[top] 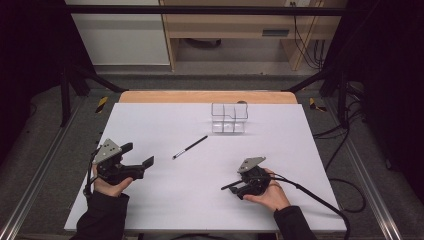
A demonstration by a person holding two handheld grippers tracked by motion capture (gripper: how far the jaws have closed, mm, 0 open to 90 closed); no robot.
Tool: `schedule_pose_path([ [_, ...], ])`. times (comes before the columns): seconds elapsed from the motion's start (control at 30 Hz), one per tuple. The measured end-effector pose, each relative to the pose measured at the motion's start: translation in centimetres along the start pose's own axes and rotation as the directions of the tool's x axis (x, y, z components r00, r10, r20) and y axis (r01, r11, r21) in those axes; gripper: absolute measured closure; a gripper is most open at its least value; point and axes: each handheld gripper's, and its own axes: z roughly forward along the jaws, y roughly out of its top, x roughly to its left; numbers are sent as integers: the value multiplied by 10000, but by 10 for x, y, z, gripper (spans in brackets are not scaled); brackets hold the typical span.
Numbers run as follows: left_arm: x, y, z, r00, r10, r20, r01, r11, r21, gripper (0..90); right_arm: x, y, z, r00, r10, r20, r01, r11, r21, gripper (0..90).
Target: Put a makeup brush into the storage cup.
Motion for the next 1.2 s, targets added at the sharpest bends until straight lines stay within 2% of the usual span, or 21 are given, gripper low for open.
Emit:
schedule_pose_path([
  [0.43,-1,0,1,10000,29,16,-29,10000,38,67,0,0,-4,9997,225,44,-226,9996,181,485],
  [0.57,-1,0,1,10000,36,20,-36,10000,34,67,-2,0,-5,9999,121,108,-124,9997,208,547],
  [1.0,-1,-1,2,10000,16,24,-16,10000,53,68,-2,1,-9,9999,156,-47,-153,9988,468,656],
  [1.2,-2,-1,2,10000,45,37,-45,10000,72,68,-3,0,-10,10000,-57,-46,59,9990,446,672],
])
